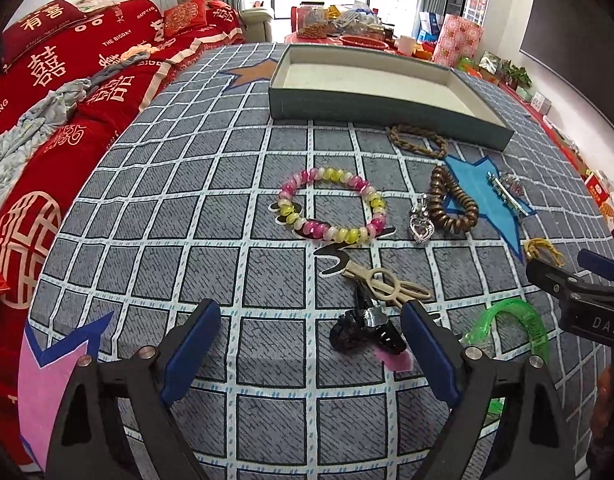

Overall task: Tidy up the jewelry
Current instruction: 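Grasp the black claw clip with the left tool while the right tool grasps the yellow sunflower bracelet, then carry the black clip and yellow bracelet with both tools over the tray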

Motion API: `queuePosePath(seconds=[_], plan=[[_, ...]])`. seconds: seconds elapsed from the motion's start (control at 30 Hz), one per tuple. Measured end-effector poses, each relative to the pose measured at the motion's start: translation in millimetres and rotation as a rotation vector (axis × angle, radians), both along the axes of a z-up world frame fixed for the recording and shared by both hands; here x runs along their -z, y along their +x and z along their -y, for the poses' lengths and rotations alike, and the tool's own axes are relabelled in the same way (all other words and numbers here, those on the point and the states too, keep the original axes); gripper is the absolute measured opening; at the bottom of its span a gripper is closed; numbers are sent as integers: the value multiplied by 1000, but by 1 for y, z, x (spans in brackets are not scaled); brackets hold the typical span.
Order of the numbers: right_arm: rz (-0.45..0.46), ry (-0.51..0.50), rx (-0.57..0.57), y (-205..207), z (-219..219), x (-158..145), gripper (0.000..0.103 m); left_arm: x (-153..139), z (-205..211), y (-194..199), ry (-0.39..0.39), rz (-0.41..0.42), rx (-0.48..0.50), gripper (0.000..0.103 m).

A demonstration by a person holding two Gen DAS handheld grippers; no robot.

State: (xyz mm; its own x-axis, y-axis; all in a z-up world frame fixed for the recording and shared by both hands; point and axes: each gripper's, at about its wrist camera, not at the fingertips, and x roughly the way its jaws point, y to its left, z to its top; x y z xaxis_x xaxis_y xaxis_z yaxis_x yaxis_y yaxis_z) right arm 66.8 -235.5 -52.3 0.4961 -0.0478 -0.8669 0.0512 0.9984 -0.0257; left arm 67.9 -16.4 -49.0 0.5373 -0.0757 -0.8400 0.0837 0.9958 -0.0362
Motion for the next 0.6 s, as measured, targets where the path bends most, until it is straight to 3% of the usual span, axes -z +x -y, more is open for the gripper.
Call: queuePosePath(seconds=[0.03, 0.1, 0.17, 0.23, 0.3, 0.33, 0.4, 0.47, 0.6], plan=[[-13, -1, -3, 1, 0, 3, 100, 1, 0, 0, 0, -4, 2, 101], [-23, 13, -9, 1, 0, 6, 97, 3, 1, 1, 16, -1, 5, 89], [-19, 12, -16, 0, -2, 4, 92, 2, 2, 0, 23, 10, 22, 84], [-13, 10, -25, -1, -4, 2, 82, 1, 2, -1, 22, 19, 32, 72], [-7, 10, -32, -2, -6, -2, 61, -1, 2, -1, 19, 26, 47, 49], [-6, 10, -32, -3, -7, -4, 56, -2, 2, -1, 16, 27, 54, 44], [0, 16, -34, -4, -10, -6, 29, -3, -1, -1, 0, 26, 66, 41], [2, 26, -34, -5, -10, -8, 15, -4, -4, -1, -24, 23, 73, 40], [10, 71, -24, -7, -2, -11, 13, -13, -11, -1, -58, 27, 87, 37]])
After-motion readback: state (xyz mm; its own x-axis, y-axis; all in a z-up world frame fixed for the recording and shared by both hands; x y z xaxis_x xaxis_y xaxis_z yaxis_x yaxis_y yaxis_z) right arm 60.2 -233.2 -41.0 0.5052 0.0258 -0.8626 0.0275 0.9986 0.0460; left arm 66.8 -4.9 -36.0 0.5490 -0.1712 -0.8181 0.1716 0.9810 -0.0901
